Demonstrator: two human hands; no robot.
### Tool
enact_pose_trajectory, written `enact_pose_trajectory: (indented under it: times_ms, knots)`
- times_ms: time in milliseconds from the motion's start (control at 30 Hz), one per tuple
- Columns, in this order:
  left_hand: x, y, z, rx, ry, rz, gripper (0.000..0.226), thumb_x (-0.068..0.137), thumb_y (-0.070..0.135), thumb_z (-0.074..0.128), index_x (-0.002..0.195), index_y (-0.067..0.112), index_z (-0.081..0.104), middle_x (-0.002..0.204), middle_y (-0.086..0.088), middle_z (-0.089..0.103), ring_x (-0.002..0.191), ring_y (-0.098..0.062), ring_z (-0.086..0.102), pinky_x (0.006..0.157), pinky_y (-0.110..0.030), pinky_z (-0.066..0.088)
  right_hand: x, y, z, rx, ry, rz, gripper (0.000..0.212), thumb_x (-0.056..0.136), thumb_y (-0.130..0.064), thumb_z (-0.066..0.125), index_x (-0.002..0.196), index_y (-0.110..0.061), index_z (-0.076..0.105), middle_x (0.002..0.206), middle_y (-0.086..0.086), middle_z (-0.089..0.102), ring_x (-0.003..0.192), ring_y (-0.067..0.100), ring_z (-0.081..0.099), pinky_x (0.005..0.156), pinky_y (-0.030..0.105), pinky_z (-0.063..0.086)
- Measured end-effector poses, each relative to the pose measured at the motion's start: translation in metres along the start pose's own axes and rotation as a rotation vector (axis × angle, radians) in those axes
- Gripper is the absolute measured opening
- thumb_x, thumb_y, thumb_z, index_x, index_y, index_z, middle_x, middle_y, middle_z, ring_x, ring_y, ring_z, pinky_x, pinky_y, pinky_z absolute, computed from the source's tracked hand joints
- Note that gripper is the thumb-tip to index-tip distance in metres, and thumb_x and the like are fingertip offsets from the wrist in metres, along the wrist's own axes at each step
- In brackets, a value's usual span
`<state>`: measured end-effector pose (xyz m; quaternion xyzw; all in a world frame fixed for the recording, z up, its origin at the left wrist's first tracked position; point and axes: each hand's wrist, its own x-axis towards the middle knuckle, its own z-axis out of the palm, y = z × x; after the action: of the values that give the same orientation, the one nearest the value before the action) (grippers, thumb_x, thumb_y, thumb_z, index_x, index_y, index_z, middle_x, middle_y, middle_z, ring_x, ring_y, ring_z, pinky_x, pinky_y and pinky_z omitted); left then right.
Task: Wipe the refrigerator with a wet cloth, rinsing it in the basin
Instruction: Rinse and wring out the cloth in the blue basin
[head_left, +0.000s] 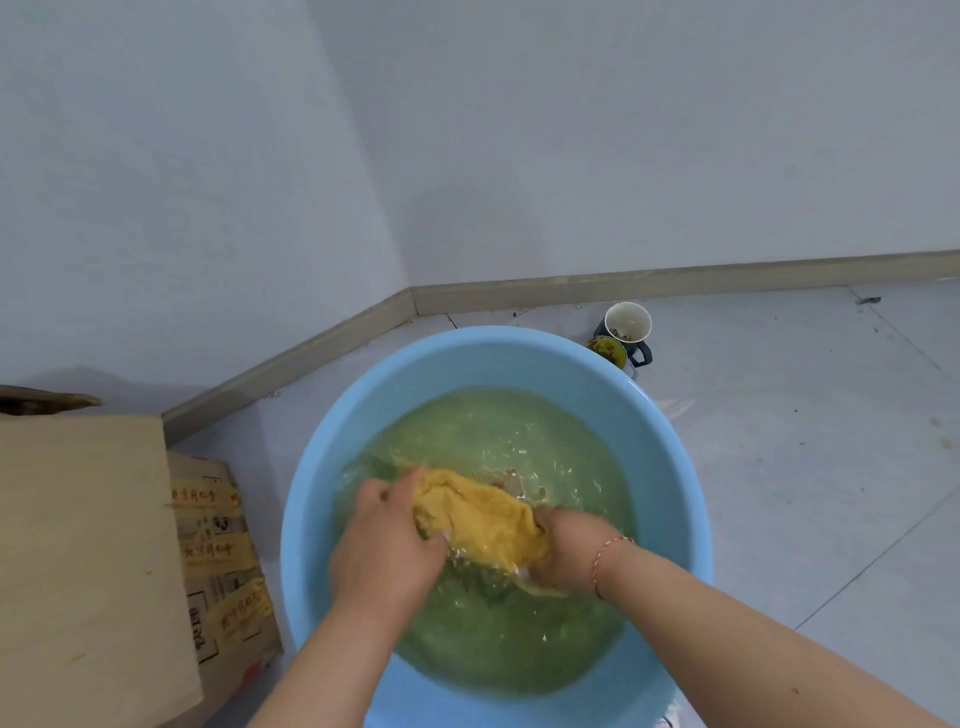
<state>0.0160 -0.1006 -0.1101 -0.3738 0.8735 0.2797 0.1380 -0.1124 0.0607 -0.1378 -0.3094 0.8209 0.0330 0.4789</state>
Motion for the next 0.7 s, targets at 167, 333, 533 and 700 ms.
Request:
enact_pose_trajectory:
  times_ms: [167, 333, 533, 700]
  knots:
    - [0.015, 0.023, 0.009, -0.196, -0.342, 0.393, 0.087, 0.055, 0.036, 0.083, 0.134, 0.039, 0.047, 0.139, 0.015, 0.047, 0.140, -0.011, 0.029, 0.115, -0.029, 0.011, -0.032, -0.034, -0.062, -0.047, 0.207, -0.418, 0.026, 0.080, -0.030, 0.069, 0.105, -0.022, 0.063, 0.099, 0.003, 0.066, 0.093, 0.024, 0.060, 0.076, 0.028, 0.044]
    - [0.017, 0.042, -0.015, -0.766, -0.239, 0.193, 0.044, 0.055, 0.025, 0.083, 0.094, 0.020, 0.064, 0.084, 0.009, 0.068, 0.082, -0.008, 0.064, 0.074, -0.025, 0.051, -0.044, -0.012, -0.109, 0.704, 0.356, -0.591, 0.031, 0.064, -0.024, 0.076, 0.083, -0.003, 0.062, 0.081, 0.008, 0.056, 0.072, 0.018, 0.055, 0.064, 0.030, 0.047]
    - [0.017, 0.074, -0.033, -1.590, -0.349, 0.022, 0.051, 0.065, 0.006, 0.067, 0.112, -0.006, 0.053, 0.097, -0.020, 0.062, 0.090, -0.032, 0.062, 0.083, -0.057, 0.054, -0.015, -0.015, -0.057, 1.786, -0.008, -0.473, 0.051, 0.071, -0.020, 0.072, 0.115, -0.003, 0.053, 0.092, 0.013, 0.067, 0.074, 0.024, 0.067, 0.058, 0.031, 0.055]
    - [0.014, 0.084, -0.028, -1.910, -0.370, -0.111, 0.067, 0.082, 0.038, 0.056, 0.125, -0.013, 0.049, 0.110, -0.027, 0.056, 0.111, -0.039, 0.053, 0.106, -0.051, 0.039, -0.017, -0.046, -0.042, 1.598, -0.091, -0.396, 0.055, 0.062, -0.032, 0.086, 0.106, -0.009, 0.063, 0.089, 0.022, 0.059, 0.074, 0.032, 0.058, 0.069, 0.042, 0.051]
